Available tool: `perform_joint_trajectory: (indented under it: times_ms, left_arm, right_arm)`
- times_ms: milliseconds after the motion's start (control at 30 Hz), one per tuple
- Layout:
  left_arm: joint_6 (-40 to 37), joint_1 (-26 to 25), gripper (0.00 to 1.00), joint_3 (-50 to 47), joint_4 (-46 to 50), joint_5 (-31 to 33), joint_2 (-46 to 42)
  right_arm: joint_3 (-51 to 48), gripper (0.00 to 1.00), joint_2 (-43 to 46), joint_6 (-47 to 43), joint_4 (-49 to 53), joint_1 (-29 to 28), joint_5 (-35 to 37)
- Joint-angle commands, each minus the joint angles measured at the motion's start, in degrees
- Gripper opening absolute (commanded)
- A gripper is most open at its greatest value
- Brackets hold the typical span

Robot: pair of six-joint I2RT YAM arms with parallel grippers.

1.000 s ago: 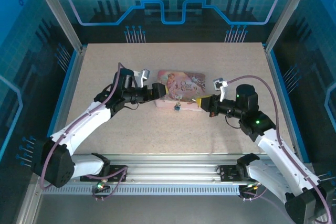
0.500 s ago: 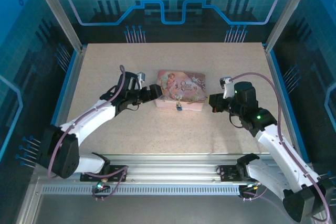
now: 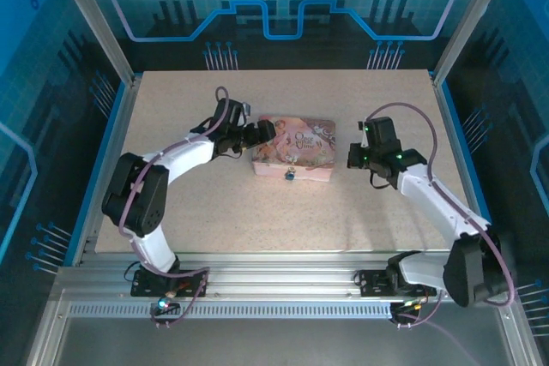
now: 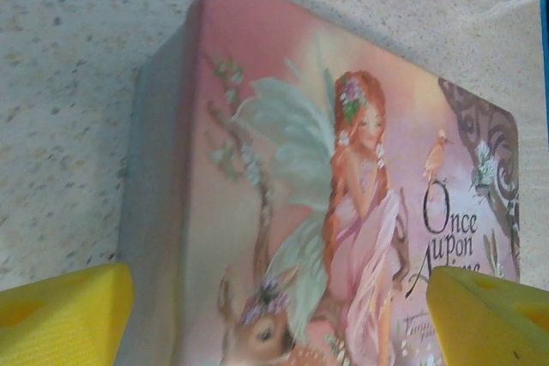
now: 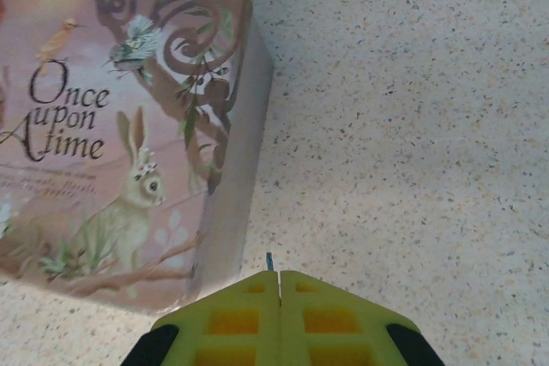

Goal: Unlock the padlock with the key

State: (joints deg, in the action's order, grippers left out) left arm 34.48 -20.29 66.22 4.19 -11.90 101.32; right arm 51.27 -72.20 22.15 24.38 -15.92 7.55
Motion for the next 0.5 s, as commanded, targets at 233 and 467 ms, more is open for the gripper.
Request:
perform_joint_trajectory:
  times_ms: [233,467]
  left_arm:
    - [-4.7,0.4,0.89,5.1,-0.5,-6.0,4.1]
    - [-2.7,0.4,0.9,-4.8,-4.2,-4.6,-6.3]
  right_arm:
    - [10.5,0.0,-10.8,-3.8,-1.2,0.8,4.0]
    - [24.9,0.0,-22.2,-6.4,0.9,0.8,1.9]
